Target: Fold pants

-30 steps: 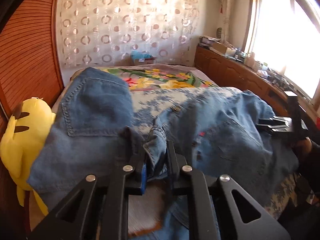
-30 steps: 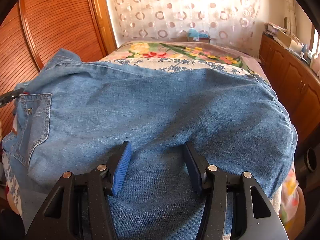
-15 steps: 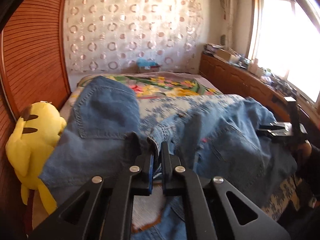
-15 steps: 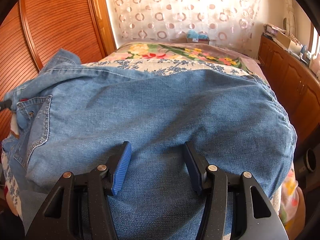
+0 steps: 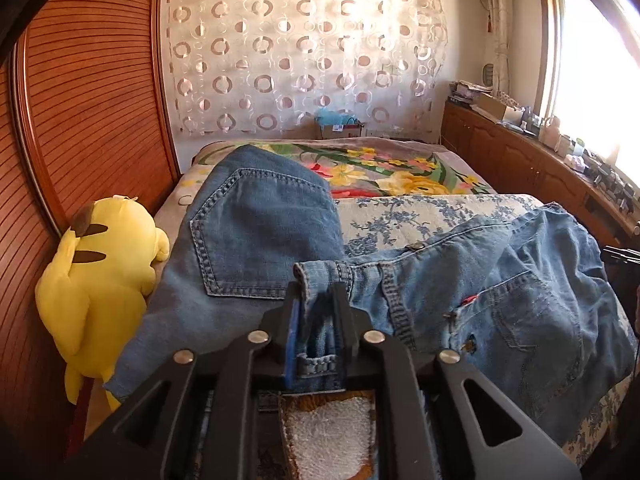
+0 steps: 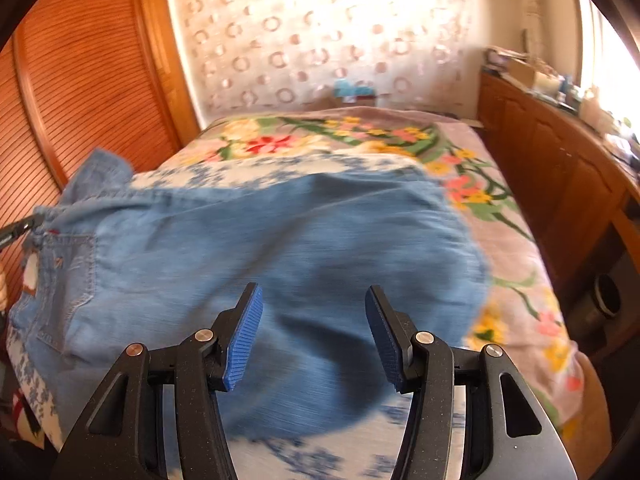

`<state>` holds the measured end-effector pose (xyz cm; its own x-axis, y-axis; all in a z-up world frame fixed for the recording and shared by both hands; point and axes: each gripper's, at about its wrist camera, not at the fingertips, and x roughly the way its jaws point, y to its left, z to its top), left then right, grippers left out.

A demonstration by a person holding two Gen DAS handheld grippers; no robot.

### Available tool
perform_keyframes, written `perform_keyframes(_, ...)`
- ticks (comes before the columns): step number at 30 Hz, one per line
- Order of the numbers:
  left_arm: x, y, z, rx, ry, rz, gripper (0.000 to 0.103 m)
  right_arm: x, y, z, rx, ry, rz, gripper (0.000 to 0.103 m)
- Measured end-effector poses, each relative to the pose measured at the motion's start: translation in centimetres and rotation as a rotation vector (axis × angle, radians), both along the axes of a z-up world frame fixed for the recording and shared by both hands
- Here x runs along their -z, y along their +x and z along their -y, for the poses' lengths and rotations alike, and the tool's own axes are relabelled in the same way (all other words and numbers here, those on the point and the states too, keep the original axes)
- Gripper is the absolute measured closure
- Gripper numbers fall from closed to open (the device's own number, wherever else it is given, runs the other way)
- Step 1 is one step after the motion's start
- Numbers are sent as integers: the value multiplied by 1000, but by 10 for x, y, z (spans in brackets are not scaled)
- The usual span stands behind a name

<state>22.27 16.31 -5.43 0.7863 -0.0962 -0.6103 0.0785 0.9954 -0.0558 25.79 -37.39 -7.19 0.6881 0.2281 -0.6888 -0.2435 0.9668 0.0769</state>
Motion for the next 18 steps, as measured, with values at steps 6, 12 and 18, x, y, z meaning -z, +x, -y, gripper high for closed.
perform_keyframes(6, -7, -3, 12, 18, -14, 9, 51, -3, -1, 34, 89, -16, 11, 49)
perform_keyframes(12, -20, -10, 30, 46, -25, 36, 34, 3, 5, 57, 139, -5, -3, 49)
perform_keyframes(18, -23, -16, 52, 58, -5, 57, 33, 15, 14, 73, 159, 42, -35, 49)
